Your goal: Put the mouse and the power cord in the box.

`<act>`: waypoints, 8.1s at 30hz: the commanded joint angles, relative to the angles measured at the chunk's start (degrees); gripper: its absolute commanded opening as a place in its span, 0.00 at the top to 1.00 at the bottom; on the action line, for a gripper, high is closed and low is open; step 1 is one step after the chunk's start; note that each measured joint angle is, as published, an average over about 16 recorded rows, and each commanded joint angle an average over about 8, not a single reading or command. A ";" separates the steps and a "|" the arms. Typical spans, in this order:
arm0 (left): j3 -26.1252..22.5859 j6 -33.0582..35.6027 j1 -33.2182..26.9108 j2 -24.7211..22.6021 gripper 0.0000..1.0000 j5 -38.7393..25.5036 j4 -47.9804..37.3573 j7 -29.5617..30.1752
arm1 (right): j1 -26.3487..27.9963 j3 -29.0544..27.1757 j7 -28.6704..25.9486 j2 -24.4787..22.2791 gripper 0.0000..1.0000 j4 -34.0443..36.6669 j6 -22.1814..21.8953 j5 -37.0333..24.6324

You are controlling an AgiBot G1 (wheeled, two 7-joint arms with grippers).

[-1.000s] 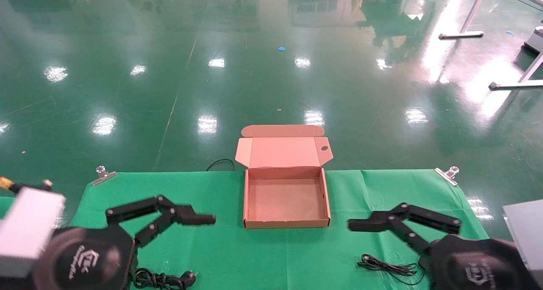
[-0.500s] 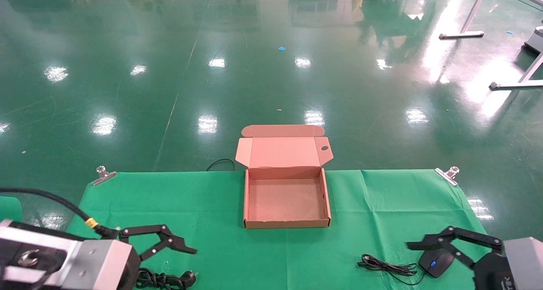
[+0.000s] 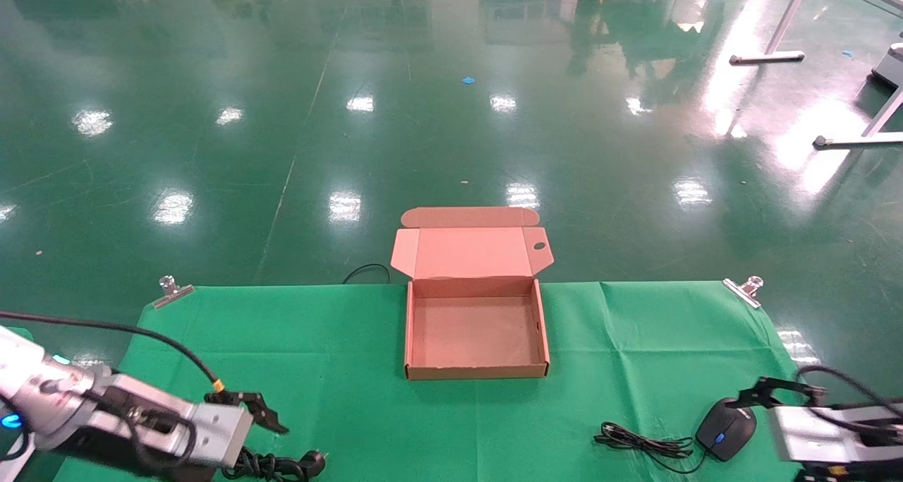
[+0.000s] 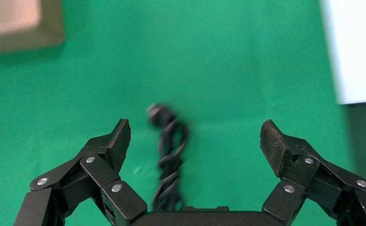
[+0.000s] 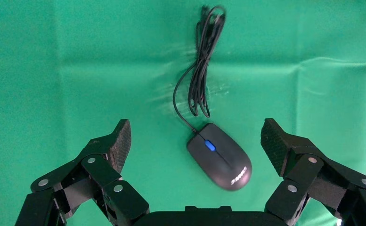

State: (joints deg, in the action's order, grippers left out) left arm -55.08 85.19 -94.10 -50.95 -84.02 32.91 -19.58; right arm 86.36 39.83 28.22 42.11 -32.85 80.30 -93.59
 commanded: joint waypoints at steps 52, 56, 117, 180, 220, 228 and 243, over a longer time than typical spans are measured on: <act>-4.89 -20.05 0.45 -15.86 0.00 -9.88 -32.92 -17.26 | 5.19 5.78 23.96 24.27 0.00 32.67 -20.61 -10.35; -4.97 -20.74 0.66 -15.88 0.00 -10.00 -33.03 -17.10 | 4.97 5.87 23.71 24.59 0.21 32.80 -21.41 -10.48; -2.85 -15.29 -2.05 -13.65 1.00 -6.93 -32.73 -17.16 | 7.08 4.63 23.12 22.78 1.00 32.76 -19.92 -8.68; 11.45 -6.69 -17.84 -5.75 1.00 13.79 -35.16 -8.14 | 1.95 16.00 3.07 36.25 0.00 13.06 -43.17 13.05; -4.39 -36.42 0.67 -27.68 1.00 7.66 -8.45 11.01 | 16.95 16.52 13.51 14.27 0.00 21.31 -19.49 20.51; -9.90 -39.42 1.43 -27.41 0.71 8.20 -6.98 16.62 | 16.93 16.53 13.48 14.25 0.00 21.26 -19.50 20.51; -11.74 -41.13 1.37 -27.45 0.00 8.44 -7.32 18.53 | 17.01 16.53 13.46 14.09 0.00 21.28 -19.26 20.55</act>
State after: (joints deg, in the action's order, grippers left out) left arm -66.67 44.16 -92.58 -78.22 -75.43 25.83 -0.95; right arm 103.28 56.26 41.56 56.12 -11.72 61.14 -72.95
